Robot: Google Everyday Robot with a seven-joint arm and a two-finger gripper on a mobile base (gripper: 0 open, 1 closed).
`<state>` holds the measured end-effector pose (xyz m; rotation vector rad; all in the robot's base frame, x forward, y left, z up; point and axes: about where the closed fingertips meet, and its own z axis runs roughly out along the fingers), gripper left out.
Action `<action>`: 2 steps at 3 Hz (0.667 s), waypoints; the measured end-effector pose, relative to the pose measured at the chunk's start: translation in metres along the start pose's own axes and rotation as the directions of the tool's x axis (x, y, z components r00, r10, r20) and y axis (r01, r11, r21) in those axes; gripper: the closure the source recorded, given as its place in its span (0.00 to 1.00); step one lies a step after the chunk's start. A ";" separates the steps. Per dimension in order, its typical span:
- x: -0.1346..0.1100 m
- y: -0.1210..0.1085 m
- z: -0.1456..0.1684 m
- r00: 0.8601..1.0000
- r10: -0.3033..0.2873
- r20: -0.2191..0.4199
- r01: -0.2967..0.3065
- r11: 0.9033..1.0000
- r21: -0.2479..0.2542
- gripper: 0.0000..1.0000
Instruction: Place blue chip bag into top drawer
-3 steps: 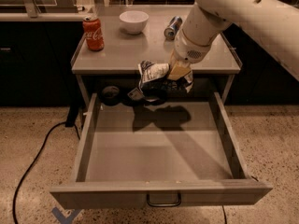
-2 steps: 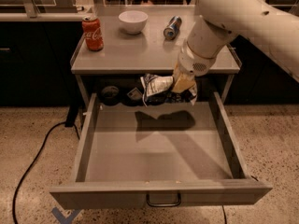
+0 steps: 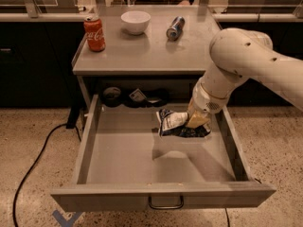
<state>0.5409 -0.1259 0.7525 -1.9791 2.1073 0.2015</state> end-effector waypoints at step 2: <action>0.026 0.006 0.034 0.999 0.039 -0.008 -0.039 0.998 -0.046 1.00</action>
Offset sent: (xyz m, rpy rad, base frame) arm -0.0044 -0.0140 -0.0341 -0.0016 0.0470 -0.0235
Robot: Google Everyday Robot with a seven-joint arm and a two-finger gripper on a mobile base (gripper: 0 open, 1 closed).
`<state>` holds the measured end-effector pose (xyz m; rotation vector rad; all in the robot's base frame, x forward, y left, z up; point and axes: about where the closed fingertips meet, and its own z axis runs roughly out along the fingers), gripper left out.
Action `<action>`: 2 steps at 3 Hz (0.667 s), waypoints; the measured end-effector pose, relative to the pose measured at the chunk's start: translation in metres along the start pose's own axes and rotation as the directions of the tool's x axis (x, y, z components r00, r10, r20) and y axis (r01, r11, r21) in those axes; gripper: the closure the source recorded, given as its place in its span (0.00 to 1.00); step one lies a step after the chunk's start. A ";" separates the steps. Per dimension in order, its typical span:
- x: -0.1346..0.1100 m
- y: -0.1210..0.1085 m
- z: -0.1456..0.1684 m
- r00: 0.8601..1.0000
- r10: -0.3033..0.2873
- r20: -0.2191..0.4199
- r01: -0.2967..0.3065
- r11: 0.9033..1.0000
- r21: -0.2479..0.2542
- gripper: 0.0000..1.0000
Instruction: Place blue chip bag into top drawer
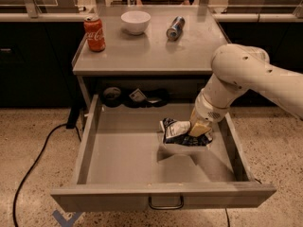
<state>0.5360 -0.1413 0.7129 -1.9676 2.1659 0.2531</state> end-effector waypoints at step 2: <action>-0.014 -0.017 0.033 0.996 -0.017 0.090 0.011 0.998 0.065 1.00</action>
Offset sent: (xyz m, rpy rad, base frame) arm 0.0354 0.0396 -0.0474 0.1625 -0.1266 -0.0017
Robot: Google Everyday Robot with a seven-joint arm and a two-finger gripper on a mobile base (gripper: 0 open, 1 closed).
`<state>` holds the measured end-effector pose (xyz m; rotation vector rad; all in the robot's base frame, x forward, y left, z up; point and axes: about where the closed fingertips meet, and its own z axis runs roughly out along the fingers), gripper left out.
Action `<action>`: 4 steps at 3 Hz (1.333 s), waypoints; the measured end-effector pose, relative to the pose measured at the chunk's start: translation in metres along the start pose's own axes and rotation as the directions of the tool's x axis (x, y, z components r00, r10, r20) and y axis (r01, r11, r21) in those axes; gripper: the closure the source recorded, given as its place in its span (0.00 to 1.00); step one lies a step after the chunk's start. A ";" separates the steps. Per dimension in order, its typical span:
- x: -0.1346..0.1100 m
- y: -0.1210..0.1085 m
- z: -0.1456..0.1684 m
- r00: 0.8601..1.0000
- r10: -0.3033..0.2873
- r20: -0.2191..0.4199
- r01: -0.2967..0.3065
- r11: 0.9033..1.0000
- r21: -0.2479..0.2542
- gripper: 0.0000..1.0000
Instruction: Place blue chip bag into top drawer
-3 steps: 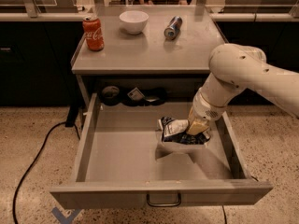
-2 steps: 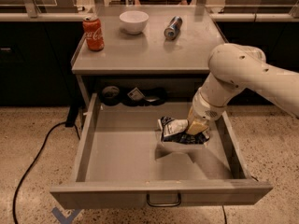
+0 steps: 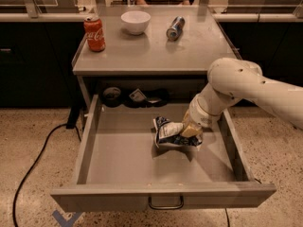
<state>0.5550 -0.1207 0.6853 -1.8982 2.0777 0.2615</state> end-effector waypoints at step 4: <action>-0.020 0.004 0.052 0.997 -0.035 0.072 0.039 0.998 -0.053 0.81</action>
Offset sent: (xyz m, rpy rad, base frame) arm 0.0010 0.0528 -0.0668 0.0970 0.0647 0.0911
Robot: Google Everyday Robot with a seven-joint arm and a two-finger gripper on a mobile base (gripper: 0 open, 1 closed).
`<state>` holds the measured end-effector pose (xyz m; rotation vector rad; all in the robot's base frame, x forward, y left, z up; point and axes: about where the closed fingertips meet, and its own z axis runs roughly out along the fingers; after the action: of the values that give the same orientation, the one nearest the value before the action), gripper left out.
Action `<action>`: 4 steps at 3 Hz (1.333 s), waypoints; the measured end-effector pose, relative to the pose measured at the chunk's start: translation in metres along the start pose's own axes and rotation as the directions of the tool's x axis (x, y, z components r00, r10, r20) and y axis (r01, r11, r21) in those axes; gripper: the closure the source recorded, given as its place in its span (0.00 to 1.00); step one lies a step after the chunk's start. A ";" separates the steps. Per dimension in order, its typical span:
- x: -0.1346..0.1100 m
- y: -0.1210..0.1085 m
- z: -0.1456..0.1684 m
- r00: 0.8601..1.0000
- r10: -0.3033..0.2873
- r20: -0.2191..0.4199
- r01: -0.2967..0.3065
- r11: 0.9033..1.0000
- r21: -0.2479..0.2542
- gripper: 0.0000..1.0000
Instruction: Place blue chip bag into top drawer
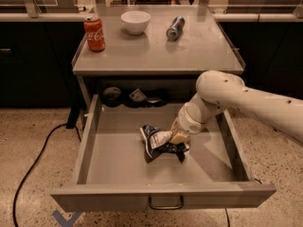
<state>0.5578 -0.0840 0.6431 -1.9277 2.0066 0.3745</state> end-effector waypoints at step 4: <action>0.000 0.000 0.000 1.000 0.000 0.000 0.000 1.000 0.000 0.00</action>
Offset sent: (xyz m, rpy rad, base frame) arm 0.0000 0.0000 0.0000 0.0000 0.0001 0.0000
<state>0.5577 -0.0840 0.6430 -1.9279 2.0066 0.3748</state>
